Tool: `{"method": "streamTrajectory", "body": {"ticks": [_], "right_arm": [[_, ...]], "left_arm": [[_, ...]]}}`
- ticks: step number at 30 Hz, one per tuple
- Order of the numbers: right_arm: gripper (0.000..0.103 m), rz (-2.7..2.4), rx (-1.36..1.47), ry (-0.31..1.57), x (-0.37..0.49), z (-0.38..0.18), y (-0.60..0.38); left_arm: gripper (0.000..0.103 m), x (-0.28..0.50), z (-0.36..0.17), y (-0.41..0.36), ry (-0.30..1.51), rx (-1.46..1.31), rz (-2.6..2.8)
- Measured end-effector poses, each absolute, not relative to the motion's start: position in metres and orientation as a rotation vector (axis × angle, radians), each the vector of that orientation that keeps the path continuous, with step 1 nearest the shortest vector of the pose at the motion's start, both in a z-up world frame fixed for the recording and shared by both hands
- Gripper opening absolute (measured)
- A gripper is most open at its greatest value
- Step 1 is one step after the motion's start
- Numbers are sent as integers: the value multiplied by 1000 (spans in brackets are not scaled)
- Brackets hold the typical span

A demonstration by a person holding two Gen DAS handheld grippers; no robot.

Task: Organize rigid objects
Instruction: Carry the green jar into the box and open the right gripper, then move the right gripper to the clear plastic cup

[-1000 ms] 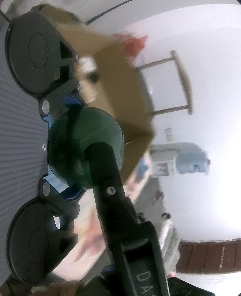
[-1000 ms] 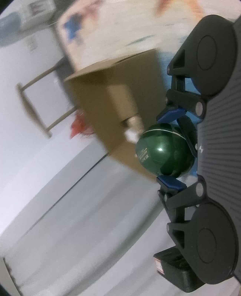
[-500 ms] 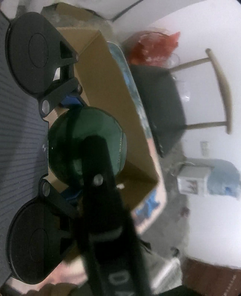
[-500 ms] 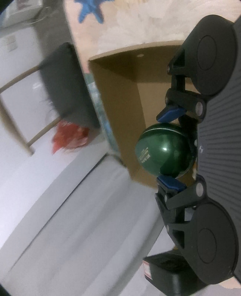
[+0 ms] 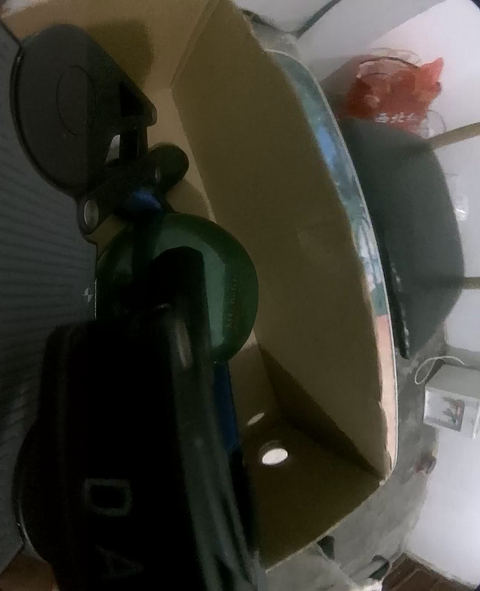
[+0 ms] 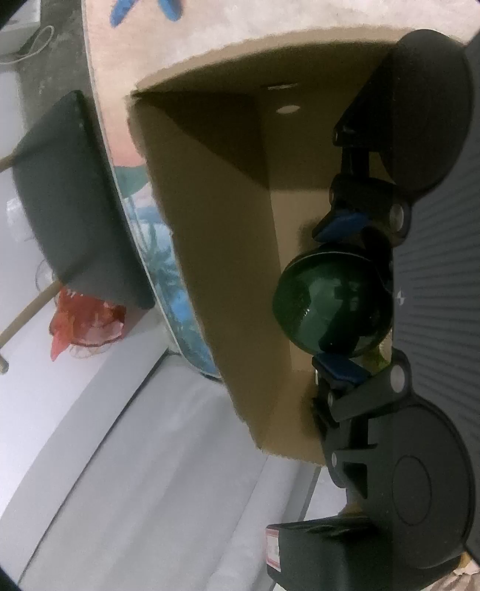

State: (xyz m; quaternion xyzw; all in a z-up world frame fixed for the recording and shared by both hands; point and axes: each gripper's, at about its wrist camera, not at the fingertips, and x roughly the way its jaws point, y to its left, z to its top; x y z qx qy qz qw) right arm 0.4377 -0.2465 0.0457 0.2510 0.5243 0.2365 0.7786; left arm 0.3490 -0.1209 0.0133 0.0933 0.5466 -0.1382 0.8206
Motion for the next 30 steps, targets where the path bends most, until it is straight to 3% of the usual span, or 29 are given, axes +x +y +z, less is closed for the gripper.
{"method": "streamTrajectory", "body": {"ticks": [11, 16, 19, 30], "right_arm": [[68, 472, 483, 1137, 442, 40, -241], [68, 462, 462, 1109, 436, 49, -239], [68, 452, 453, 1064, 430, 64, -244], [68, 532, 559, 783, 340, 145, -298]], "left_arm": [[83, 356, 11, -119, 1208, 201, -287], [91, 353, 22, -120, 1180, 206, -284], [97, 349, 35, -120, 1142, 220, -283], [98, 290, 119, -91, 969, 208, -309]]}}
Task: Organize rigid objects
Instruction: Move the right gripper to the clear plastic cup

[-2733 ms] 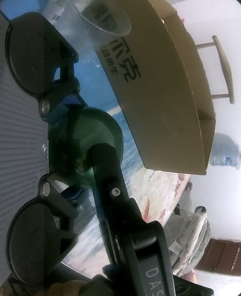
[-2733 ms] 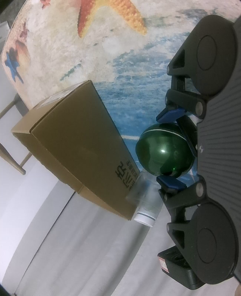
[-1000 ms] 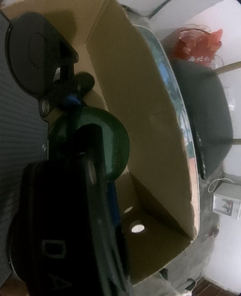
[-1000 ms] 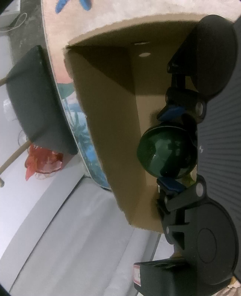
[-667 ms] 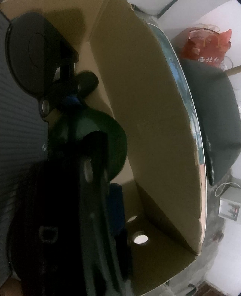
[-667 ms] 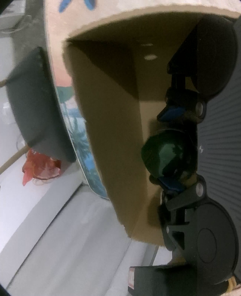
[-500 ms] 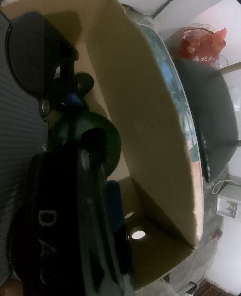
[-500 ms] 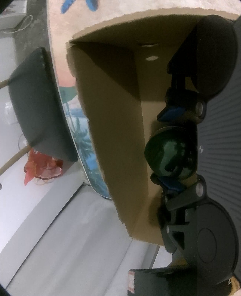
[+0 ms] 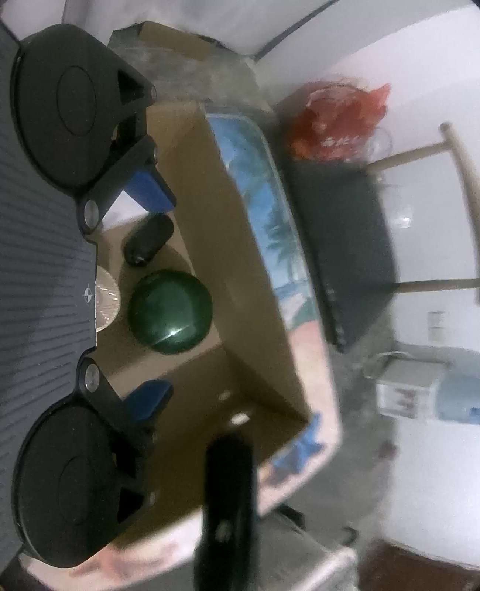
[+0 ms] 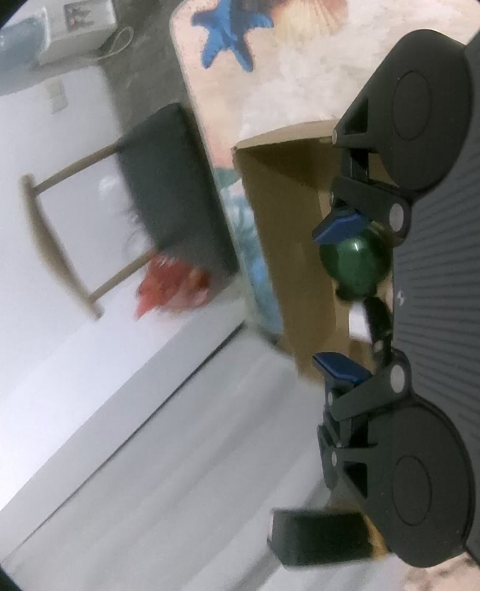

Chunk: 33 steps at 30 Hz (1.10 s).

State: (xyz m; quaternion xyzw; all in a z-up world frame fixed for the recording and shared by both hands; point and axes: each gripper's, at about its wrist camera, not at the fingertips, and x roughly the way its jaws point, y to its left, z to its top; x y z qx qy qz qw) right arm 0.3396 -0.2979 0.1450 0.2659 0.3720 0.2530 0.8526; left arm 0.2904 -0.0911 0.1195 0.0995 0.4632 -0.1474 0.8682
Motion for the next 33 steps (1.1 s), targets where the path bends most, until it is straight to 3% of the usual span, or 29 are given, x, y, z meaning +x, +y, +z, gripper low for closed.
{"method": "streamTrajectory", "body": {"ticks": [8, 12, 22, 27, 33], "right_arm": [[69, 641, 516, 610, 234, 176, -316], [69, 689, 523, 570, 193, 170, -312], [69, 731, 482, 653, 166, 120, -253], [69, 704, 438, 742, 176, 94, -219], [68, 653, 342, 754, 180, 81, -192]], "left_arm": [[99, 194, 179, -57, 753, 161, -366], [101, 141, 180, -35, 676, 127, -372], [101, 57, 97, 1, 581, 36, -334], [101, 60, 50, -14, 638, 67, -317], [92, 78, 12, -33, 671, 123, -250]]}}
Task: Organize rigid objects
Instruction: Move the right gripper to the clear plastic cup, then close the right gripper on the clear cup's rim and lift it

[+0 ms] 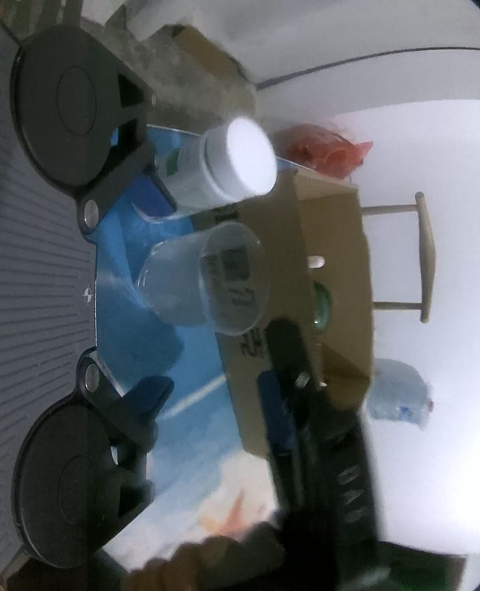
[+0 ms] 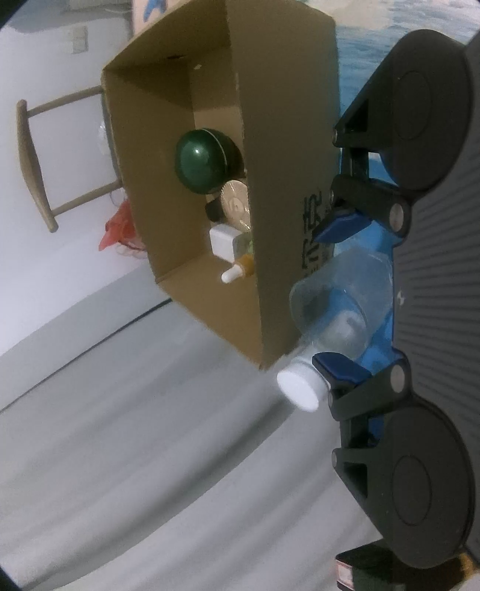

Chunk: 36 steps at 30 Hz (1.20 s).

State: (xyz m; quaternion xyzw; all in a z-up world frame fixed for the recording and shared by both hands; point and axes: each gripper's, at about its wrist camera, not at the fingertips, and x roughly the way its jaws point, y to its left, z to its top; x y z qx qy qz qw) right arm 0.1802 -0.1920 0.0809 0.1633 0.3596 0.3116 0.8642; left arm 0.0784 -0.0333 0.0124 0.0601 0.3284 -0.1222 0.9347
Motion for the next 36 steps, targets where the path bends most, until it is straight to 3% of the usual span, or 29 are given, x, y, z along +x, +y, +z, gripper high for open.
{"method": "streamTrajectory", "body": {"ticks": [3, 7, 8, 12, 36], "right_arm": [[66, 633, 311, 756, 185, 77, -185], [56, 620, 298, 771, 194, 69, -179], [48, 624, 299, 774, 193, 68, -177], [30, 651, 289, 781, 194, 65, -172], [30, 485, 343, 767, 167, 67, -257]], "left_arm": [[88, 84, 2, -43, 654, 163, -229], [79, 88, -7, -50, 647, 184, -198], [79, 88, -8, -49, 646, 181, -192], [79, 82, -8, -46, 636, 167, -198], [82, 76, -11, -109, 589, 285, -481]]}}
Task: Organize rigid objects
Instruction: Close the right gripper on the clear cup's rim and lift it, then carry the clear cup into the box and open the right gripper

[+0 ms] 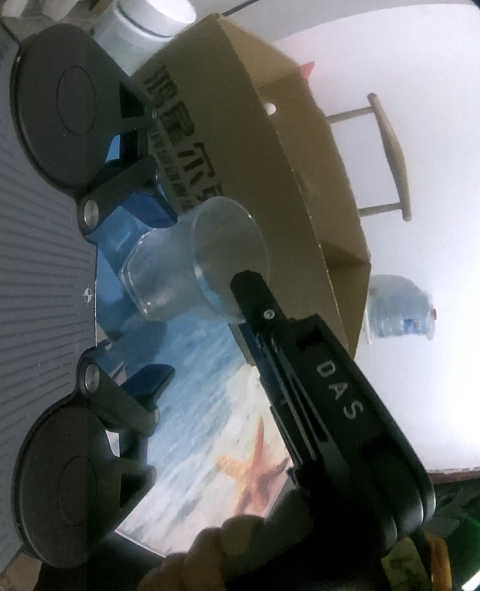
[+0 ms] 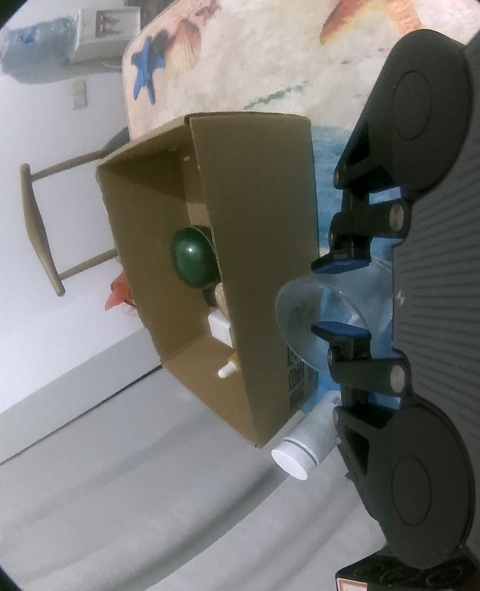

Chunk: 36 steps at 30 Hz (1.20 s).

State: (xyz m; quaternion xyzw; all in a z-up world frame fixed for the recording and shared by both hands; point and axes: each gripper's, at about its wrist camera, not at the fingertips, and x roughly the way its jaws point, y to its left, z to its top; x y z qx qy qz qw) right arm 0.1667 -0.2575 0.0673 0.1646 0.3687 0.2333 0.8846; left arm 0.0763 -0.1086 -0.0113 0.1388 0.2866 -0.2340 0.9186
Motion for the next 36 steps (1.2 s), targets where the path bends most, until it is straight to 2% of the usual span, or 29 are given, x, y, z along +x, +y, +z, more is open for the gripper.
{"method": "streamTrajectory", "body": {"ticks": [11, 18, 27, 36], "right_arm": [[30, 470, 339, 763, 175, 65, -253], [30, 465, 348, 761, 176, 62, -255], [26, 454, 338, 753, 167, 66, -258], [27, 470, 310, 671, 142, 97, -259]], "left_arm": [[84, 98, -12, -111, 590, 304, -447], [70, 101, -10, -108, 573, 295, -410], [69, 97, -5, -104, 579, 258, -426], [69, 69, 27, -99, 482, 254, -419]]}}
